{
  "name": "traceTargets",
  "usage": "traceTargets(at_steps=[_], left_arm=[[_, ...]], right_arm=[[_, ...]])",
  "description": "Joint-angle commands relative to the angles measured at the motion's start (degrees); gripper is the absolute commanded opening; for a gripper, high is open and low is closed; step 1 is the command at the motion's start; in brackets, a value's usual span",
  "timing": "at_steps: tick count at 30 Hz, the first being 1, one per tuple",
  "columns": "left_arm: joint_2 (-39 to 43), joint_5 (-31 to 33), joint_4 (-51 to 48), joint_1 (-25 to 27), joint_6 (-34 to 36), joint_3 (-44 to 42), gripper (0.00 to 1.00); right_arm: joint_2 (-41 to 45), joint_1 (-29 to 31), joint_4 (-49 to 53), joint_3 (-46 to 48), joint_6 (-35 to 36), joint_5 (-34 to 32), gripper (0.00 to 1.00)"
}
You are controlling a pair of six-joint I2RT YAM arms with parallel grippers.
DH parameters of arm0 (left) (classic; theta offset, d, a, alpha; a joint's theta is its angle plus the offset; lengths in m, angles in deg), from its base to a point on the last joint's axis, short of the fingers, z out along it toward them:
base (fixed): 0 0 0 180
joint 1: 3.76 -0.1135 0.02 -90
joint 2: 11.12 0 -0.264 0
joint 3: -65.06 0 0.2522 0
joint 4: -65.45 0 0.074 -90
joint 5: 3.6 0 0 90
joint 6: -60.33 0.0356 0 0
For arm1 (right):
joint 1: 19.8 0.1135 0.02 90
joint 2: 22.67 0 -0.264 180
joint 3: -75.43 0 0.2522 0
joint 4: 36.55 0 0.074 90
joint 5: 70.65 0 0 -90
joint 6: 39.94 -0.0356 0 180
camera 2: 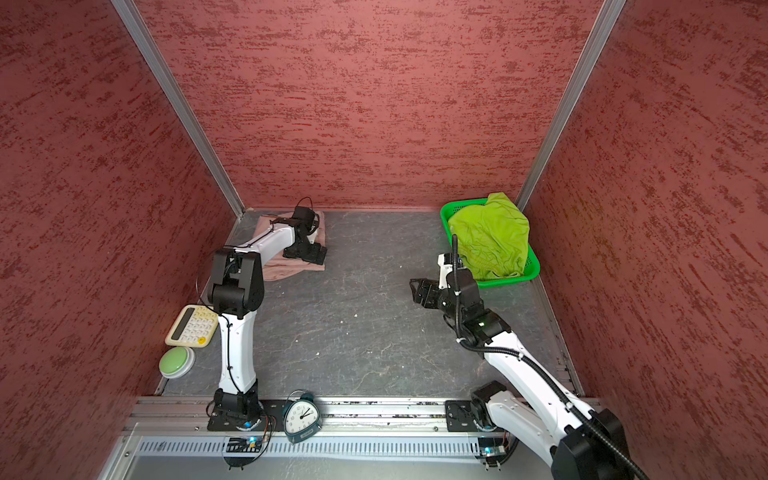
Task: Fold and stack the shorts
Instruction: 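Withdraw the left gripper while the right gripper grasps the lime-green shorts in the basket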
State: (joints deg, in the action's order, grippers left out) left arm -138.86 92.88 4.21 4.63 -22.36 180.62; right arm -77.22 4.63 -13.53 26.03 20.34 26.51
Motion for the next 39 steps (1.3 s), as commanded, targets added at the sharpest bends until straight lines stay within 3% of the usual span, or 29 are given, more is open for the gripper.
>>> traceTargets(at_steps=[1, 10, 15, 21, 28, 33, 36, 39], left_arm=[[-2.0, 0.4, -1.1, -4.0, 2.2, 0.0, 0.99], [0.5, 0.9, 0.3, -6.7, 2.5, 0.6, 0.99], [3.2, 0.5, 0.6, -6.5, 3.1, 2.6, 0.99], [14.8, -6.9, -2.6, -5.0, -2.9, 7.0, 0.99], [34.3, -21.8, 7.2, -2.0, -10.9, -6.8, 1.0], [43.7, -28.7, 13.8, 0.6, -16.0, -21.3, 0.99], [46.7, -31.1, 13.6, 2.0, -17.1, -25.8, 0.99], [49.4, -28.9, 13.7, 3.4, -16.9, -29.6, 0.99]], right_arm=[[-0.7, -0.3, -0.2, -2.7, 1.3, 0.6, 0.82], [-4.3, -2.6, 7.2, -10.6, 6.2, -8.0, 0.86], [-7.4, -9.3, 9.6, -15.5, 9.1, -9.8, 0.89], [-19.6, -18.6, 15.9, -28.7, 15.1, -9.6, 0.93], [-37.4, -27.6, 20.9, -44.6, 18.5, -12.4, 0.94], [-51.4, -29.7, 27.3, -55.4, 22.3, -16.5, 0.93], [-57.0, -30.8, 28.1, -59.1, 23.6, -18.1, 0.95], [-61.2, -31.3, 29.3, -62.4, 24.8, -21.1, 0.97]])
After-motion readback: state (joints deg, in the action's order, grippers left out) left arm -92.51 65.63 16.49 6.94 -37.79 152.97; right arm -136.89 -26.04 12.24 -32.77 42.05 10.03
